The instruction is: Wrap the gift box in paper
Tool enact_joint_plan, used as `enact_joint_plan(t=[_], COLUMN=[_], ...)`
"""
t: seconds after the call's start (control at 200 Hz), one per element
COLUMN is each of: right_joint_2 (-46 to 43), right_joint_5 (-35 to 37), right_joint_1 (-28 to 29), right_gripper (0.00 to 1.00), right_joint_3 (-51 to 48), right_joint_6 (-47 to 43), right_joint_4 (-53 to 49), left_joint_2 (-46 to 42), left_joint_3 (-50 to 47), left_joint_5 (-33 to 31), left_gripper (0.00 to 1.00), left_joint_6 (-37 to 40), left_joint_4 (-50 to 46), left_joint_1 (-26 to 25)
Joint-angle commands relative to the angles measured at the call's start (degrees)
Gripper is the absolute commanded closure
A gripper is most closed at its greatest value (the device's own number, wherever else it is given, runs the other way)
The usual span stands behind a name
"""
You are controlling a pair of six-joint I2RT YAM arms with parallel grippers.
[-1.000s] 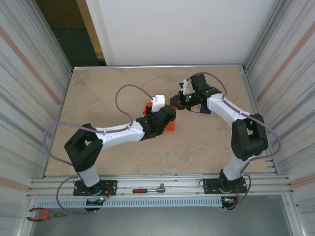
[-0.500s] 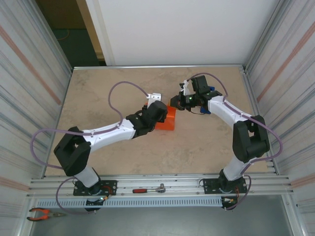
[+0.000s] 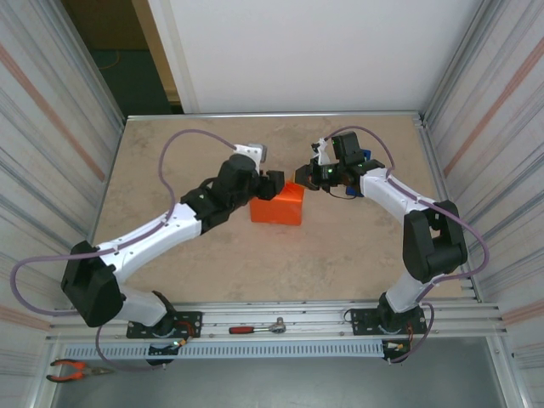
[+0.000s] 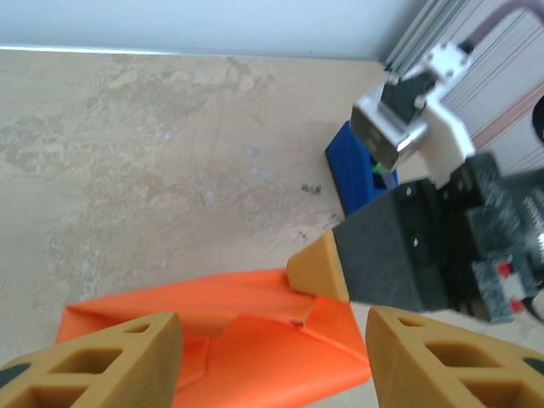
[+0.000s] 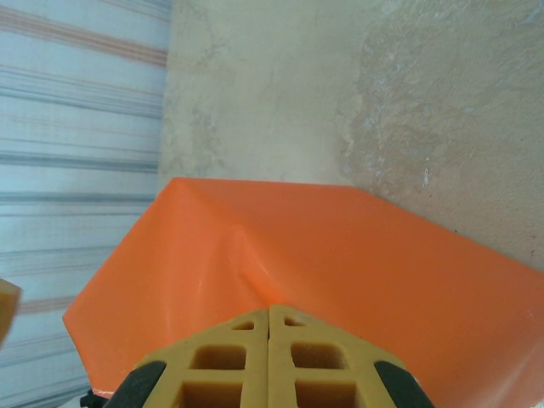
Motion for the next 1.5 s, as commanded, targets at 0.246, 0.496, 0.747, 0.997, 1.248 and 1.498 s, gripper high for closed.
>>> enact_joint_plan(t=[0.246, 0.496, 0.747, 0.997, 1.248, 1.498], right_joint_2=[3.69, 4.15, 4.32, 4.5, 4.49, 4.32], right_joint_5=[5.53, 6.02, 6.37, 6.57, 6.94, 7.13], right_joint_1=[0.38, 0.55, 0.55, 0.54, 0.57, 0.47], right_gripper=[1.0, 1.0, 1.0, 1.0, 1.0, 1.0], right_joint_3=[-5.58, -5.96, -5.74, -5.83, -6.19, -6.58], right_joint_6=[-1.27, -1.25, -1.62, -1.61, -1.71, -1.71], right_joint_4=[-11.63, -11.59, -12.14, -12.1, -12.06, -12.01], left_joint_2=[15.62, 33.4, 41.32, 41.82, 40.95, 38.61], left_joint_3=[23.6, 45.23, 56.15, 56.87, 56.41, 55.59], left_joint_5=[20.3, 21.79, 19.79, 18.87, 19.03, 19.87], left_gripper=[0.64, 0.95, 0.98, 0.98, 0.99, 0.99], left_joint_6=[7.29, 14.96, 20.56, 23.53, 25.28, 25.82], left_joint_4=[-19.01, -38.16, -49.37, -55.65, -59.47, -60.27], left_joint_1=[14.05, 14.24, 11.52, 10.13, 9.69, 8.88])
